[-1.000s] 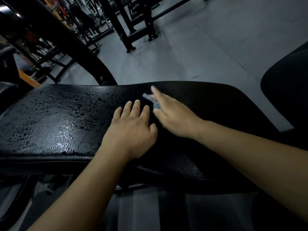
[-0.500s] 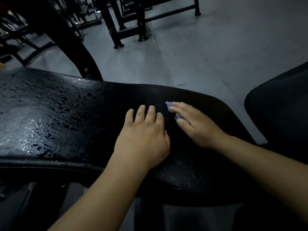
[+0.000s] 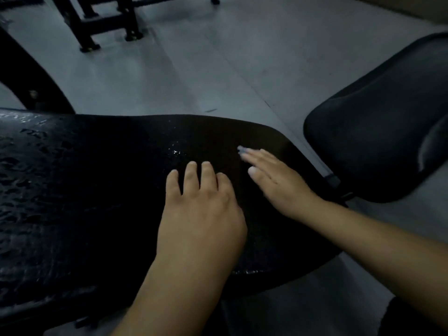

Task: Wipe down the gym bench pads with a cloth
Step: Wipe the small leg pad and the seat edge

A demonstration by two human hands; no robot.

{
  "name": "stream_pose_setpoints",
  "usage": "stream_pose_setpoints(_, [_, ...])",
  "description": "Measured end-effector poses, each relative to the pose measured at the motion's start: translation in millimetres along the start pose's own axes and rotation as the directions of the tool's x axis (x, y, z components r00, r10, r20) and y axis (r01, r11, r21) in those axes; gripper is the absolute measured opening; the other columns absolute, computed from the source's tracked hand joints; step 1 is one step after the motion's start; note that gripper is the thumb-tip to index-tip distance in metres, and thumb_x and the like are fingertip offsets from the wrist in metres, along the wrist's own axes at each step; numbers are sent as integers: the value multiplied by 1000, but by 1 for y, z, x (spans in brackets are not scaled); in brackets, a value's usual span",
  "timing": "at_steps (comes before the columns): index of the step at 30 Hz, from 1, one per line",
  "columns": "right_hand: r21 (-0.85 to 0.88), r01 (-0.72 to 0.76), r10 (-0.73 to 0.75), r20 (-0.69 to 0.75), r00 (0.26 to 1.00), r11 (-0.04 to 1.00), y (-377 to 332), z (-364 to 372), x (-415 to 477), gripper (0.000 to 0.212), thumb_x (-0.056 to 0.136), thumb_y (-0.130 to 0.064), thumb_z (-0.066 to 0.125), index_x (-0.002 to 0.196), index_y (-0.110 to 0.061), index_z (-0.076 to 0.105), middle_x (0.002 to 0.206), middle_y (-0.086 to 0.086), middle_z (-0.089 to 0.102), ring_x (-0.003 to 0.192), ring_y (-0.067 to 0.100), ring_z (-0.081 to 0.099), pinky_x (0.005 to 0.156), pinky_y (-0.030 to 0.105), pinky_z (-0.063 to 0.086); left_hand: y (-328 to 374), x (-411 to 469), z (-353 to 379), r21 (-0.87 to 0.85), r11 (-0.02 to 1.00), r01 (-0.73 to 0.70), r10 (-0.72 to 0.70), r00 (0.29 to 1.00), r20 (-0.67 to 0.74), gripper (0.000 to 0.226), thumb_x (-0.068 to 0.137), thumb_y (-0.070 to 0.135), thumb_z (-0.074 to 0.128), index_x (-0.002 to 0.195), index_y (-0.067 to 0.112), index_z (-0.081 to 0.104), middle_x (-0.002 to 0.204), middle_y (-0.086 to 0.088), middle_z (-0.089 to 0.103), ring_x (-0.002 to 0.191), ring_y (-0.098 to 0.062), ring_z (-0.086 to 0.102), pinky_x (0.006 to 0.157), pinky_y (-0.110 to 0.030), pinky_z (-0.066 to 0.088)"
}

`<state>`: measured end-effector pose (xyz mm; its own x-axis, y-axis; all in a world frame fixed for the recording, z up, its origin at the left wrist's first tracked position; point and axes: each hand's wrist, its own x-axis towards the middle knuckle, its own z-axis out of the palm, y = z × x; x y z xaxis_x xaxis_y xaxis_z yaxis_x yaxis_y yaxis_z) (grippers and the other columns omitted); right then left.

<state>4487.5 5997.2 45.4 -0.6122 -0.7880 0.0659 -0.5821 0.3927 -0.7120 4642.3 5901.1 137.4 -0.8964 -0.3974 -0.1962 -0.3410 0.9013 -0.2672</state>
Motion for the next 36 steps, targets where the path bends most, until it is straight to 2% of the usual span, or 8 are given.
stream_pose_setpoints(5, [53, 107, -112, 114, 987, 993, -2, -7, -83, 46, 105, -24, 37, 150, -32, 37, 159, -23, 27, 149, -3, 12, 121, 22, 15, 0, -5, 0, -32, 989, -143, 145, 989, 36, 61, 104, 38, 15, 158, 12, 2, 166, -15, -4, 153, -36, -8, 121, -58, -1])
stream_pose_setpoints(10, [114, -178, 174, 42, 984, 977, -10, 0, -23, 44, 106, -21, 39, 149, -27, 38, 160, -15, 25, 145, -6, 8, 118, 14, 8, 12, -5, -5, -13, 991, -132, 133, 988, 78, 64, 103, 41, 14, 158, 12, -3, 165, -17, -11, 151, -39, -14, 119, -61, -5])
stream_pose_setpoints(15, [38, 134, -138, 109, 984, 990, 5, -4, -80, 48, 102, -40, 32, 150, -39, 29, 160, -24, 20, 148, -7, 8, 119, 16, 8, 20, 7, 3, -12, 998, -57, 57, 998, 27, 68, 96, 42, 3, 159, 17, 4, 166, -18, -3, 152, -40, -5, 116, -65, 1])
stream_pose_setpoints(18, [-46, 67, -64, 73, 995, 997, 50, -21, -48, 49, 99, -47, 28, 147, -44, 27, 159, -24, 18, 148, -5, 10, 123, 33, 13, 21, 12, 10, -5, 999, -47, 47, 998, 35, 79, 85, 50, -8, 159, 24, -5, 167, -10, -11, 153, -34, -11, 118, -62, 0])
stream_pose_setpoints(21, [-38, 0, -1, -26, 1000, 999, 38, -5, 3, 52, 101, -36, 30, 151, -23, 38, 160, -8, 29, 147, 5, 13, 120, 17, 0, 23, 16, 7, -9, 1000, -18, 18, 997, 72, 72, 92, 53, 13, 156, 24, 30, 164, -12, 22, 151, -35, 19, 117, -63, 19])
stream_pose_setpoints(28, [-73, 461, -448, 149, 882, 884, 65, -18, -78, 57, 98, -40, 28, 153, -25, 34, 163, -10, 21, 151, 6, 11, 121, 31, 9, 31, 15, 5, 31, 999, 42, -44, 995, 85, 76, 88, 57, 0, 159, 32, 10, 168, 2, 0, 155, -20, -4, 124, -49, 4])
stream_pose_setpoints(33, [57, 139, -144, 95, 985, 989, 82, -23, 1, 55, 105, -31, 32, 157, -22, 21, 164, -4, 22, 151, 13, 14, 121, 29, 12, 41, 11, 2, 25, 995, 100, -102, 988, 117, 82, 82, 60, -9, 159, 36, 3, 167, 8, -8, 153, -13, -11, 125, -40, -2])
stream_pose_setpoints(36, [308, 155, -200, 118, 973, 939, 40, -18, -9, 62, 100, -12, 41, 158, -15, 19, 157, -2, 38, 144, 15, 32, 118, 25, 22, 45, 12, 0, 39, 990, 139, -142, 982, 127, 86, 78, 61, -8, 159, 36, 7, 167, 9, -4, 154, -12, -7, 124, -39, -1])
